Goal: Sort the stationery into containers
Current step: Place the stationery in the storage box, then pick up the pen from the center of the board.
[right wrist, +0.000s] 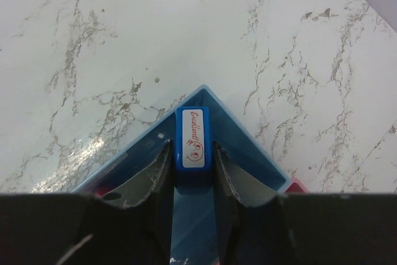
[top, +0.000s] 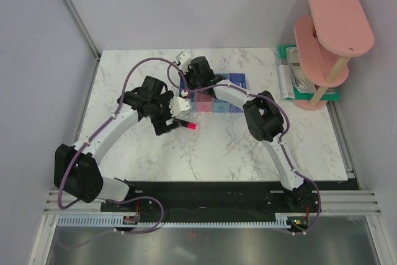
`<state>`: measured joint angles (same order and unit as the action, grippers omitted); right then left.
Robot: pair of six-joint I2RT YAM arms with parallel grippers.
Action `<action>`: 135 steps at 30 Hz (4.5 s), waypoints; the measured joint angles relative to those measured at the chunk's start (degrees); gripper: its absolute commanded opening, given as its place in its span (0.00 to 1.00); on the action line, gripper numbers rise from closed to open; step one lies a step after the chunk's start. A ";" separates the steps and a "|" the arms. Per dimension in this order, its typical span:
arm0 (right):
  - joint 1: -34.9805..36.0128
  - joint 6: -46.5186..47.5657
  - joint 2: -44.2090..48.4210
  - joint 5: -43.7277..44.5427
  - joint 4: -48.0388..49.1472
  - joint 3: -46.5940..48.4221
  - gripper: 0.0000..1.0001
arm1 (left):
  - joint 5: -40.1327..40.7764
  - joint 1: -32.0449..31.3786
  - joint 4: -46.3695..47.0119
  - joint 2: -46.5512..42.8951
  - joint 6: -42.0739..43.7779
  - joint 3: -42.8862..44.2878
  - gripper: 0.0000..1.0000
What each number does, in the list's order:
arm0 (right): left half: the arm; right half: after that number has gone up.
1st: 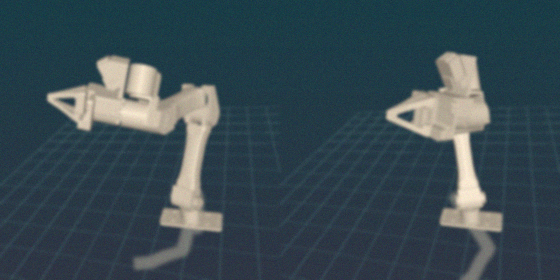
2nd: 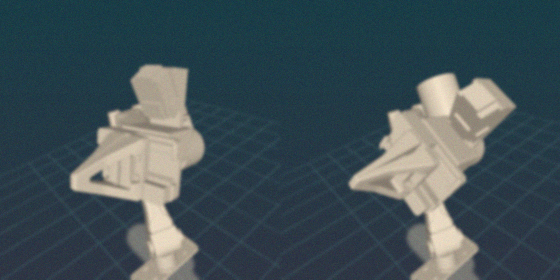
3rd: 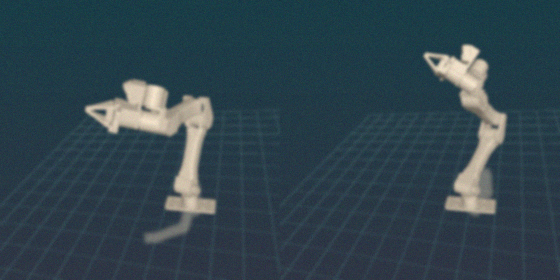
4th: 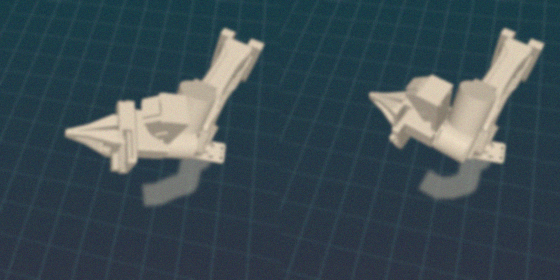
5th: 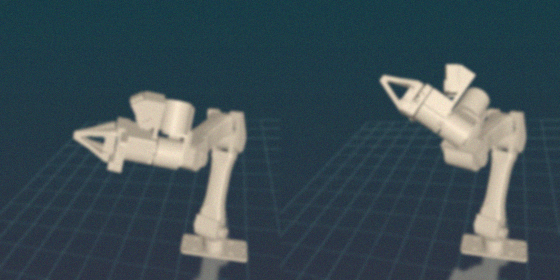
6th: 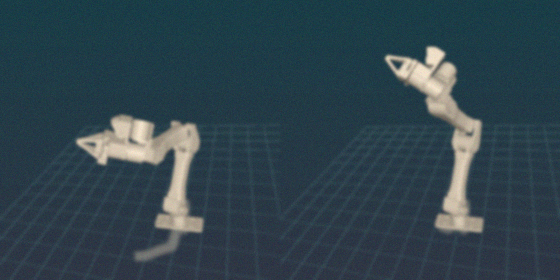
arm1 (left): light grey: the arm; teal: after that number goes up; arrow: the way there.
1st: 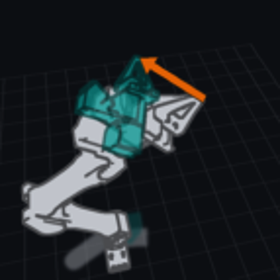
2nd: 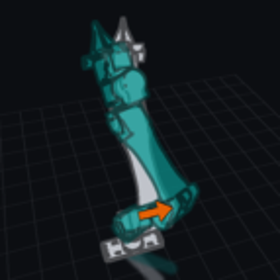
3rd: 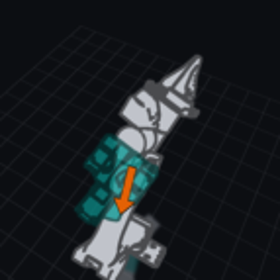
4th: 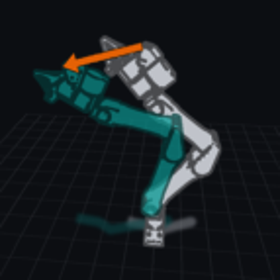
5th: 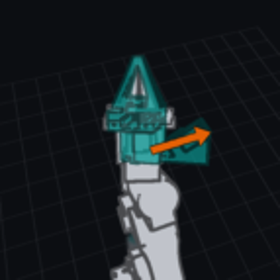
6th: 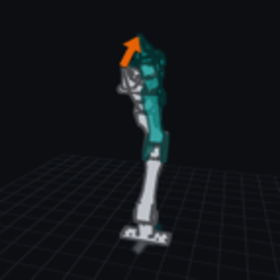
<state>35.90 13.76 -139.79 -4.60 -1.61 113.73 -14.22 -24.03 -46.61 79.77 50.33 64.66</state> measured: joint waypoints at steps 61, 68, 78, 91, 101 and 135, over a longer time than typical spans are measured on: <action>-18.56 1.09 38.97 7.78 -32.81 -32.89 0.98 | -7.34 -0.44 17.27 20.90 27.85 -1.84 0.95; -22.16 1.03 39.63 5.33 -31.52 -36.79 0.98 | -8.72 -0.15 17.66 23.82 30.93 0.48 0.87; -25.49 0.04 39.63 1.77 -30.82 -40.09 0.96 | -10.29 0.17 8.92 28.39 39.28 6.88 0.66; -26.03 -1.81 39.54 1.42 -28.96 -45.31 0.94 | -10.14 0.20 -7.89 32.06 44.72 12.02 0.58; -26.36 -5.90 39.54 5.40 -24.87 -50.86 0.92 | -10.14 0.15 -9.22 33.97 44.65 14.75 0.45; -26.43 -9.29 39.71 7.45 -22.03 -52.15 0.00 | -9.35 -2.99 -11.87 31.47 32.81 13.09 0.02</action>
<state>9.47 4.47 -100.07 2.85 -23.64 61.58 -23.57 -27.03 -58.48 111.24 83.13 77.76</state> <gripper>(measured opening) 0.113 0.173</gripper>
